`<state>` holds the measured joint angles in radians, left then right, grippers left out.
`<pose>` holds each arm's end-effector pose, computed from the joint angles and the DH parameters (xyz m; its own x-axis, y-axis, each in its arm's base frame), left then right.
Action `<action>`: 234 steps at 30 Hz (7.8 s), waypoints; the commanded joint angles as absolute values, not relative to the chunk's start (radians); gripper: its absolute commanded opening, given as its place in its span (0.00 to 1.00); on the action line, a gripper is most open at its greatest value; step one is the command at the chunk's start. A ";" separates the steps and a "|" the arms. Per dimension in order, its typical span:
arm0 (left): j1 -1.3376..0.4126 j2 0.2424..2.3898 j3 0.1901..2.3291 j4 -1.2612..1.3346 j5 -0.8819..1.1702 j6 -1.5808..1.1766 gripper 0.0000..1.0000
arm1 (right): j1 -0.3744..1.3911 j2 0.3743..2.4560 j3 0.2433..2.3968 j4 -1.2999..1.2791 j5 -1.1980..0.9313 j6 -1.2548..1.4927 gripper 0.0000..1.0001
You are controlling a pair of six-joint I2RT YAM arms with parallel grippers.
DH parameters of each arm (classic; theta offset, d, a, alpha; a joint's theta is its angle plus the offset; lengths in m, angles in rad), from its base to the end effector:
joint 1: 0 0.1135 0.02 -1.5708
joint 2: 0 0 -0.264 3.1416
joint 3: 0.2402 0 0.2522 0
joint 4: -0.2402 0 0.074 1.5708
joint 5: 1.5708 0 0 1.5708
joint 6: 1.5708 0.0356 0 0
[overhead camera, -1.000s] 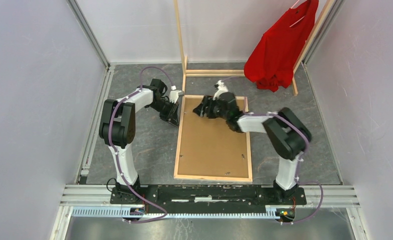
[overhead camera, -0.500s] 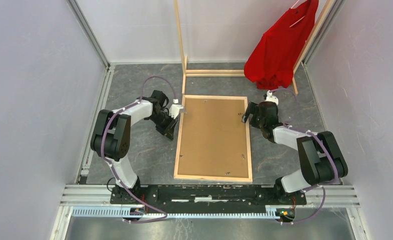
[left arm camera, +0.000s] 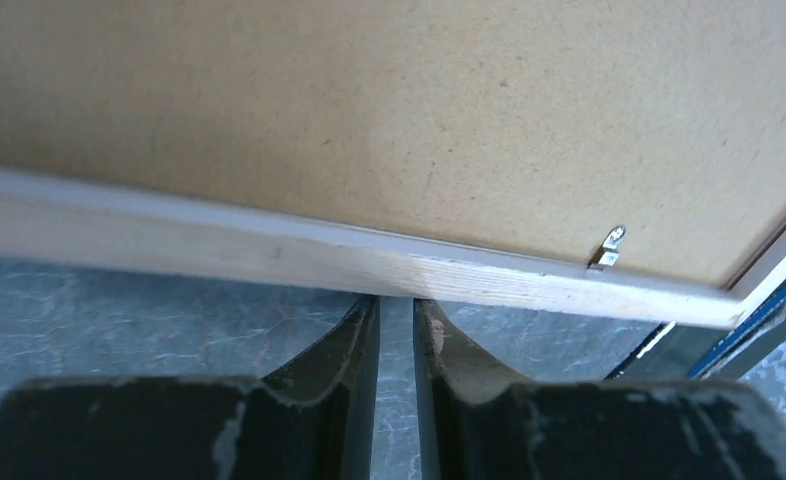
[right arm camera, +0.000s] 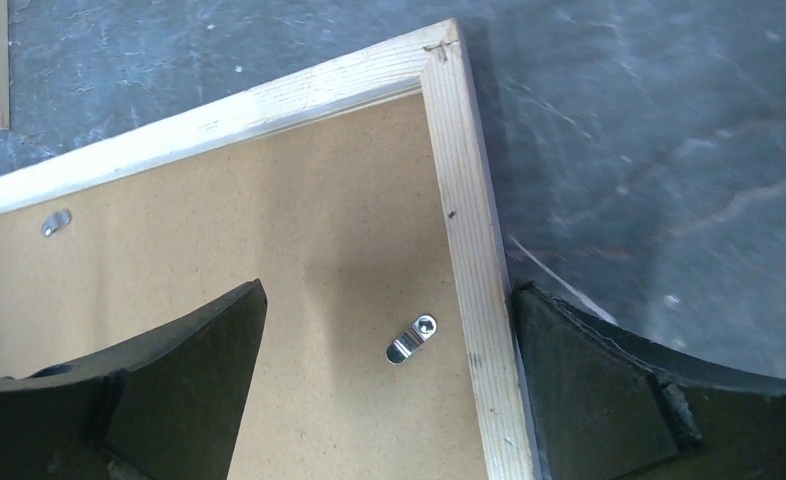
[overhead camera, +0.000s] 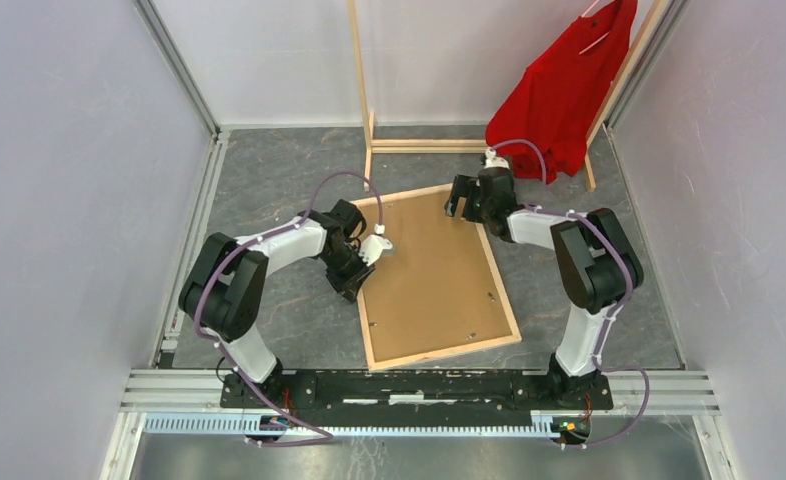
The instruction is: Put the photo into the frame
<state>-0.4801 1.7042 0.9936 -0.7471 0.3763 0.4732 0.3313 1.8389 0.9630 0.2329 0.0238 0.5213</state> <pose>0.2530 -0.1465 0.1544 -0.5719 0.7757 -0.2669 0.8167 0.5080 -0.2736 0.3602 0.1230 0.1526 -0.6446 0.3048 -0.7011 0.0160 0.9223 0.3862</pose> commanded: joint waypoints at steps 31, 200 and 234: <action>-0.032 1.880 1.572 -0.817 0.230 0.485 0.50 | 0.460 1.301 0.863 -0.314 0.179 0.487 0.98; 0.057 1.903 1.183 -0.902 0.709 0.596 0.14 | 1.043 2.126 1.195 0.430 -0.296 0.697 0.16; 0.052 1.854 1.202 -0.920 0.652 0.611 0.14 | 0.728 1.836 1.040 0.314 -0.172 0.617 0.41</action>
